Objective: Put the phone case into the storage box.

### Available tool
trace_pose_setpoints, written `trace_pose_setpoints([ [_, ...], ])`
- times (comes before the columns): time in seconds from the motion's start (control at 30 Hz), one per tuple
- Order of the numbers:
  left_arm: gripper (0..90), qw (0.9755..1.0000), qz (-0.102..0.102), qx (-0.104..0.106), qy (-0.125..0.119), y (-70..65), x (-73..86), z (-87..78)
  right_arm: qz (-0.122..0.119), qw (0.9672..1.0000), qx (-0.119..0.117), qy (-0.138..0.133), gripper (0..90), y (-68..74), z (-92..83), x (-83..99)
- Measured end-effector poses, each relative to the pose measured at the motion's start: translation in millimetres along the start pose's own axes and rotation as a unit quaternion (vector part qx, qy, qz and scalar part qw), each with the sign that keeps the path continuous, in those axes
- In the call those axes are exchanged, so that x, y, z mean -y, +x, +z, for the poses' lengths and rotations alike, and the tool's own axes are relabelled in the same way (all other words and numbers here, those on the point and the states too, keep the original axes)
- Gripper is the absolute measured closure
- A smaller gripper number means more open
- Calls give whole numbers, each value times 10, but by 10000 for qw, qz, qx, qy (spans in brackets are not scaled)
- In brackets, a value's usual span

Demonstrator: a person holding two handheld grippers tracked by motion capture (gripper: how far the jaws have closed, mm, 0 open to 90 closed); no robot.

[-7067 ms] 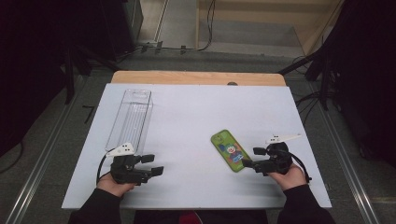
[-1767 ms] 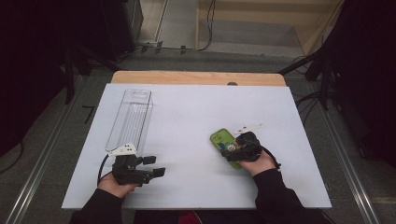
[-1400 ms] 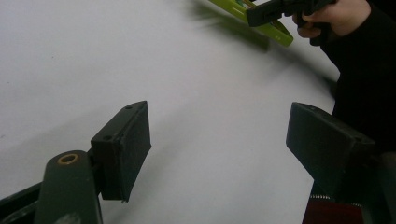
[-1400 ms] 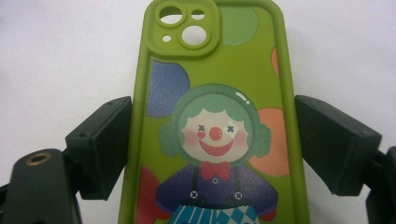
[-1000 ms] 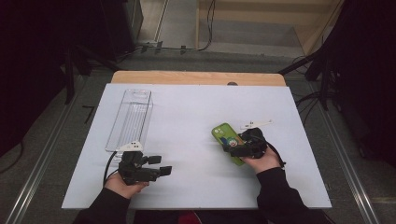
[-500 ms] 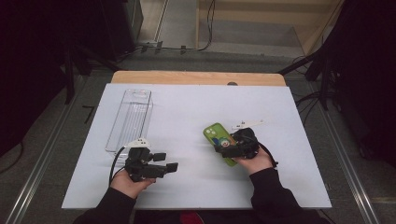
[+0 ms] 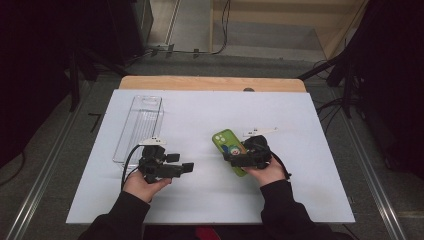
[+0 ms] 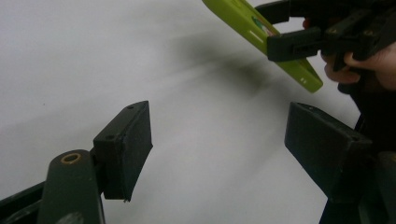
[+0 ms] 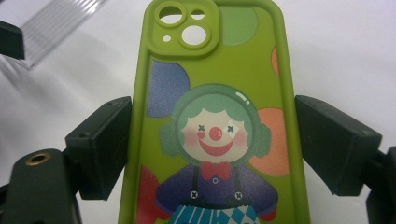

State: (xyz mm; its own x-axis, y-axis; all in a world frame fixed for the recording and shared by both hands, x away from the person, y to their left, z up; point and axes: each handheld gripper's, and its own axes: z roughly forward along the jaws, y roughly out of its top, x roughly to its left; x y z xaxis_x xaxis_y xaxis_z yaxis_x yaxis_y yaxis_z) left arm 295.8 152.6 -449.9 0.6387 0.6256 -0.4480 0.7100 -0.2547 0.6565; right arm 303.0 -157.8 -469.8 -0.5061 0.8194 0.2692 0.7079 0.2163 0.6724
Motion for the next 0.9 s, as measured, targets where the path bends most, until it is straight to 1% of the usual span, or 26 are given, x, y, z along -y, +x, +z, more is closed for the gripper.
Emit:
trace_pose_setpoints([
  [0.1, 239, 10000, -21, 5, 29, 11, -50, 14, 50, 10000, -35, -58, 144, 35, 5, -14],
  [0.17, 238, 10000, -18, -31, 37, 6, -87, 21, 33, 10000, 11, -55, 144, 63, 13, -18],
  [0.2, 224, 10000, -20, -27, 31, 7, -106, 21, 80, 10000, 6, -57, 144, 69, 16, -20],
  [0.27, 221, 10000, -17, -13, 45, 11, -151, 17, 129, 9999, 9, -85, 144, 77, 24, -26],
  [0.33, 227, 10000, -33, 58, 59, 6, -200, 22, 171, 9998, 28, -125, 144, 92, 25, -32],
  [0.47, 227, 9999, -48, 87, 89, -5, -286, 32, 216, 9995, 9, -219, 144, 146, 26, -45],
  [0.53, 228, 9999, -56, 99, 67, -7, -320, 34, 226, 9994, -12, -258, 144, 173, 27, -34],
  [0.57, 236, 9999, -101, 102, 48, -14, -340, 36, 254, 9993, -34, -275, 144, 187, 28, -24],
  [0.6, 244, 9999, -99, 120, 36, -15, -365, 36, 295, 9992, -38, -277, 144, 202, 26, -14],
  [0.63, 244, 9999, -97, 117, 17, -19, -377, 38, 307, 9990, -36, -310, 144, 217, 31, 0],
  [0.7, 244, 10000, -21, 46, 2, -30, -405, 49, 335, 9989, -35, -322, 144, 238, 37, 16],
  [0.77, 244, 10000, 6, 40, 13, -35, -426, 64, 341, 9987, -18, -382, 144, 258, 51, 30],
  [0.83, 244, 10000, -31, 19, 20, -32, -449, 82, 375, 9984, -29, -421, 144, 274, 64, 38],
  [0.87, 244, 10000, -63, 54, 15, -30, -459, 92, 403, 9982, -32, -450, 144, 285, 72, 44],
  [0.9, 244, 10000, -39, 39, 15, -28, -468, 102, 412, 9979, -31, -491, 144, 295, 80, 49],
])
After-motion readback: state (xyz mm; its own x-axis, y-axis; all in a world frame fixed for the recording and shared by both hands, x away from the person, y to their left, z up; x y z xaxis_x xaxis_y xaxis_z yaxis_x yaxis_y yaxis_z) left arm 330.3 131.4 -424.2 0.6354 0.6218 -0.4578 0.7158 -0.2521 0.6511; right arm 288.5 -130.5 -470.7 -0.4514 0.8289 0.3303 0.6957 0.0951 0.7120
